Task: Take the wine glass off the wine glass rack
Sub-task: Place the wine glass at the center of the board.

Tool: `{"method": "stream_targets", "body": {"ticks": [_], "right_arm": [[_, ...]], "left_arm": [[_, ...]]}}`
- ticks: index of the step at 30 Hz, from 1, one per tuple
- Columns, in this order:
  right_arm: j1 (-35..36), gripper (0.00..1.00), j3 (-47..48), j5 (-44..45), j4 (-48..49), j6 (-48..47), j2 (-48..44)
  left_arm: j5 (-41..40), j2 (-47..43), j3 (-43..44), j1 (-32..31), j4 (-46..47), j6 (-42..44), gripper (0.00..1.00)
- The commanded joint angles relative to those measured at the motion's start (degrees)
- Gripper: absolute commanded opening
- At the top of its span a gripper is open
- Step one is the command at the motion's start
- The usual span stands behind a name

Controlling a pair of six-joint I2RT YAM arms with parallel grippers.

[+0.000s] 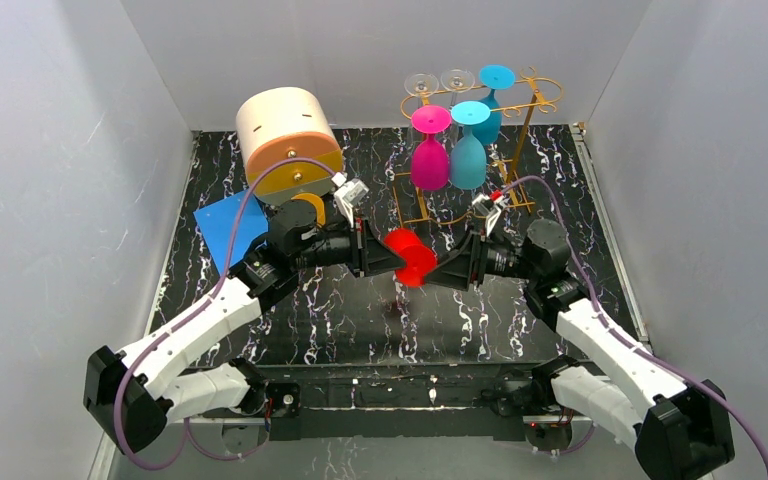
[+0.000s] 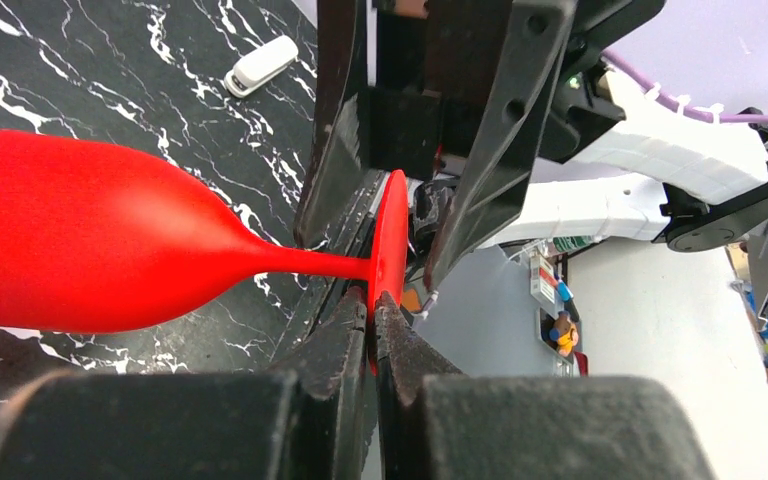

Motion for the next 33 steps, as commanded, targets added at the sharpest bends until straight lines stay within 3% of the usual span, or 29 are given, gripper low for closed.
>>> {"method": "stream_targets", "body": {"ticks": [1, 6, 10, 19, 21, 26, 33], "right_arm": [[1.44, 0.71, -3.13, 0.42, 7.43, 1.6, -3.29], [3.21, 0.64, -4.92, 3.09, 12.39, 4.25, -4.26], [5.55, 0.5, -6.81, 7.43, 22.19, 11.07, -1.53], [7.43, 0.21, -5.55, 6.97, 22.78, 12.5, 2.64], [7.59, 0.19, -6.35, 7.68, 23.84, 13.49, 2.64], [7.73, 0.3, -8.88, 10.14, 28.74, 16.5, 1.77], [7.73, 0.2, -10.32, 13.24, 28.61, 15.2, -1.54]], "left_arm": [[-0.99, -2.14, 2.48, -0.16, -0.75, 2.26, 0.0], [-1.05, -2.6, 2.79, -0.28, -2.32, 3.96, 0.0], [-1.96, -2.78, 4.57, -0.23, -6.43, 7.91, 0.0], [-4.5, -3.43, 4.57, -0.26, -9.51, 9.23, 0.0], [-5.97, -3.65, 4.83, -0.25, -11.28, 9.99, 0.0], [-6.11, -3.52, 4.89, -0.25, -12.54, 10.9, 0.0], [-6.24, -3.87, 5.15, -0.21, -13.06, 11.21, 0.0]]}}
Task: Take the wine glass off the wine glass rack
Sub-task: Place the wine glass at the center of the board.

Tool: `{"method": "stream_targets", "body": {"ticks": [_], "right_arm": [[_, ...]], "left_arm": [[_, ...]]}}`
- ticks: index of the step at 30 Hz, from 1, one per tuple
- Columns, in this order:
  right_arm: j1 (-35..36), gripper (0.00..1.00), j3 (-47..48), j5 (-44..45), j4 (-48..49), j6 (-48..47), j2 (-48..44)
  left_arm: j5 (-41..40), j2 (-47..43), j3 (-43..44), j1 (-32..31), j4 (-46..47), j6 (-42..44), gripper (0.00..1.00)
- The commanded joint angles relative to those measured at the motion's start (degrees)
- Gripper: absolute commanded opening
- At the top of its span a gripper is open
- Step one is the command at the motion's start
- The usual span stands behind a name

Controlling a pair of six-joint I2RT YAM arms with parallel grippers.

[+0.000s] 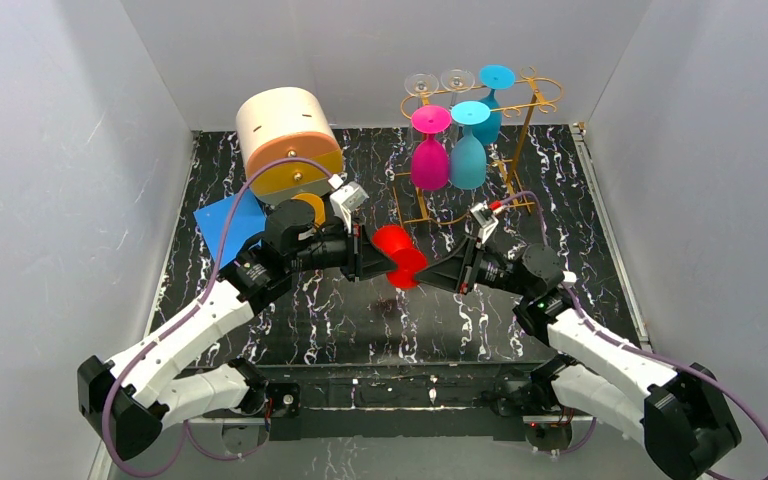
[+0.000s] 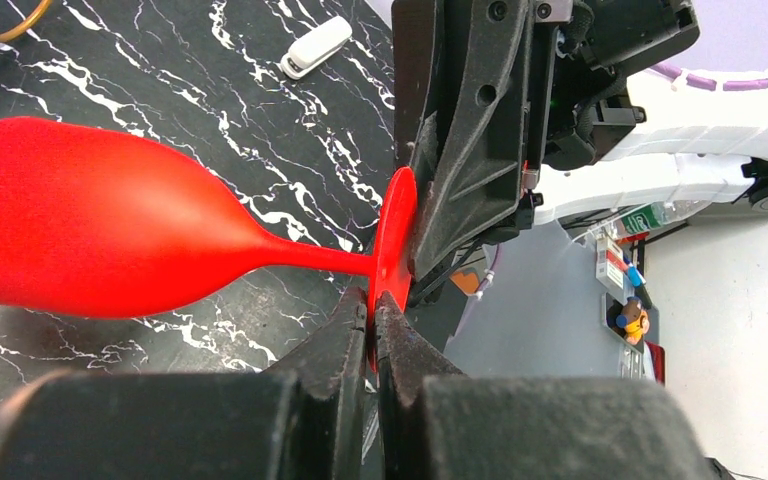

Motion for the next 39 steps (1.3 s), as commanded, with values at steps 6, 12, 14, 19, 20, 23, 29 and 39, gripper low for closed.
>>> {"method": "stream_targets", "body": {"ticks": [6, 12, 14, 19, 20, 23, 29, 39], "right_arm": [[0.36, 0.21, 0.16, 0.61, 5.77, 2.0, -1.45], [1.16, 0.41, 2.42, -2.85, 6.28, 3.49, 2.72], [1.44, 0.4, 3.28, -3.31, 5.03, 2.79, 3.69], [1.55, 0.34, 2.1, 0.32, 7.1, 5.72, 4.66], [1.53, 0.4, 2.41, -0.34, 7.09, 5.32, 4.99], [1.55, 0.54, 4.59, -1.55, 1.41, 2.36, 5.07], [1.55, 0.66, 9.82, 3.75, -22.36, -9.27, -1.01], [1.74, 0.66, 5.95, 2.43, -6.81, 1.35, 1.29]], "left_arm": [[-0.72, -1.76, 2.25, -0.15, -2.03, 1.64, 0.0], [-0.74, -1.39, 2.8, -0.12, -1.9, 1.58, 0.0], [-0.83, -1.42, 2.82, -0.12, -1.65, 1.35, 0.0], [-1.17, -1.77, 2.17, -0.13, -0.35, 0.06, 0.0], [-1.31, -1.9, 2.02, -0.11, 0.15, -0.24, 0.0], [-2.28, -2.4, 1.81, -0.16, 0.43, -0.51, 0.0], [-5.47, -4.24, 1.14, -0.1, 1.33, -1.57, 0.0], [-6.05, -4.81, -2.29, -0.1, 7.28, -5.54, 0.0]]}}
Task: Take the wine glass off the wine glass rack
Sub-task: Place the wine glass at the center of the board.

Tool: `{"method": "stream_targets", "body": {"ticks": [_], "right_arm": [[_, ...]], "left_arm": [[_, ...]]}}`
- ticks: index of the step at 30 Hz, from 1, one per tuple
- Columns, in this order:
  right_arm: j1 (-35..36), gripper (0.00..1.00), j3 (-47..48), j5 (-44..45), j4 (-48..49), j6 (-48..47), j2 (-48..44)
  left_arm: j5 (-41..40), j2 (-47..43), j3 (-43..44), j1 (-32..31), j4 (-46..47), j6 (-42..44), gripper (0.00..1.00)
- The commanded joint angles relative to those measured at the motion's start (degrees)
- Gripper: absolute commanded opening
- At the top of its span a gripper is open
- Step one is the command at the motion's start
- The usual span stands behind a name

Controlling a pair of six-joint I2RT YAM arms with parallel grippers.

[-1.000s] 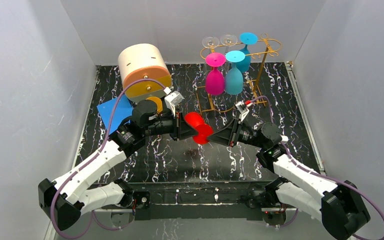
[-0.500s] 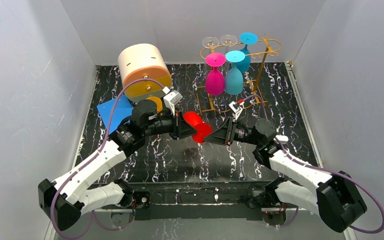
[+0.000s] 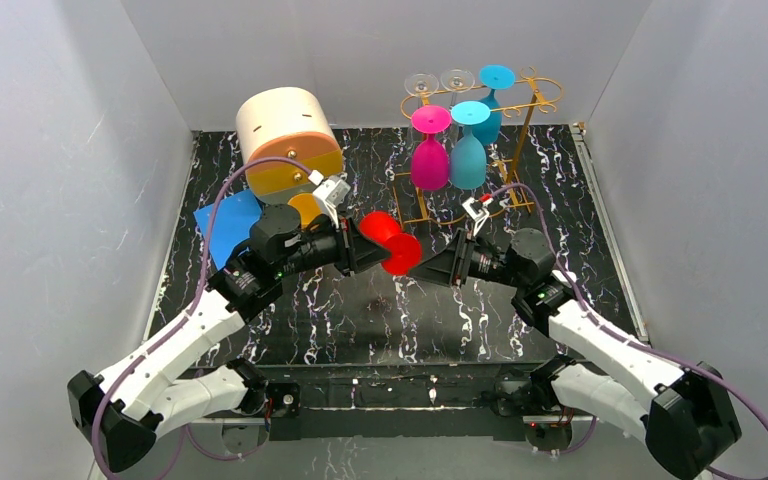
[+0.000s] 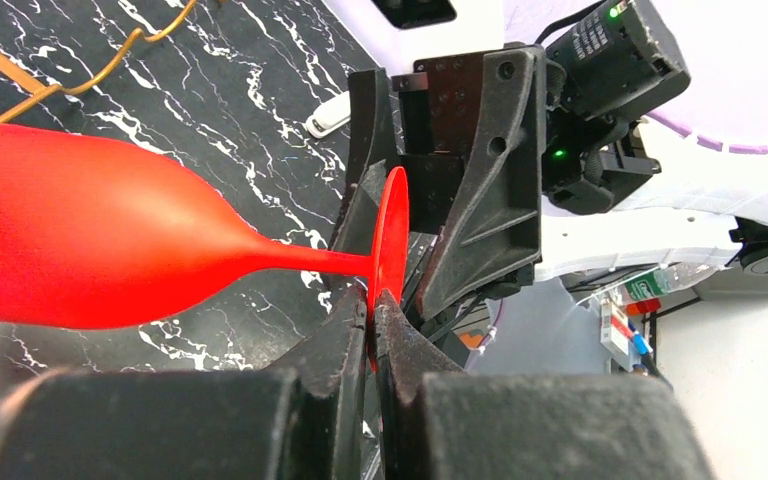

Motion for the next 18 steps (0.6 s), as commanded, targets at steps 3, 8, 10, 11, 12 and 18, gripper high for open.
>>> {"method": "stream_targets", "body": {"ticks": [3, 8, 10, 11, 12, 18], "right_arm": [[1.24, 0.66, -0.63, -0.74, 16.66, 5.51, 3.58], [2.37, 0.53, -0.03, -1.5, 24.55, 5.58, 6.89], [2.5, 0.42, 0.8, -2.06, 25.56, 5.45, 7.68], [2.46, 0.35, 0.94, -1.92, 25.82, 5.13, 7.81], [2.53, 0.31, 0.88, -1.79, 25.86, 4.71, 7.64], [2.48, 0.01, -1.75, 0.83, 24.36, 0.2, 4.2]], "left_arm": [[1.1, -0.09, -1.9, 0.02, 5.68, -2.54, 0.0], [2.24, -0.49, -6.57, 0.03, 15.35, -7.7, 0.0], [2.46, 0.25, -6.84, 0.1, 15.98, -8.44, 0.0], [2.42, 0.48, -6.73, 0.08, 15.54, -8.33, 0.0], [1.84, 0.49, -6.45, 0.09, 14.97, -8.0, 0.0], [0.53, 0.32, -5.42, 0.04, 13.78, -6.64, 0.0]]}}
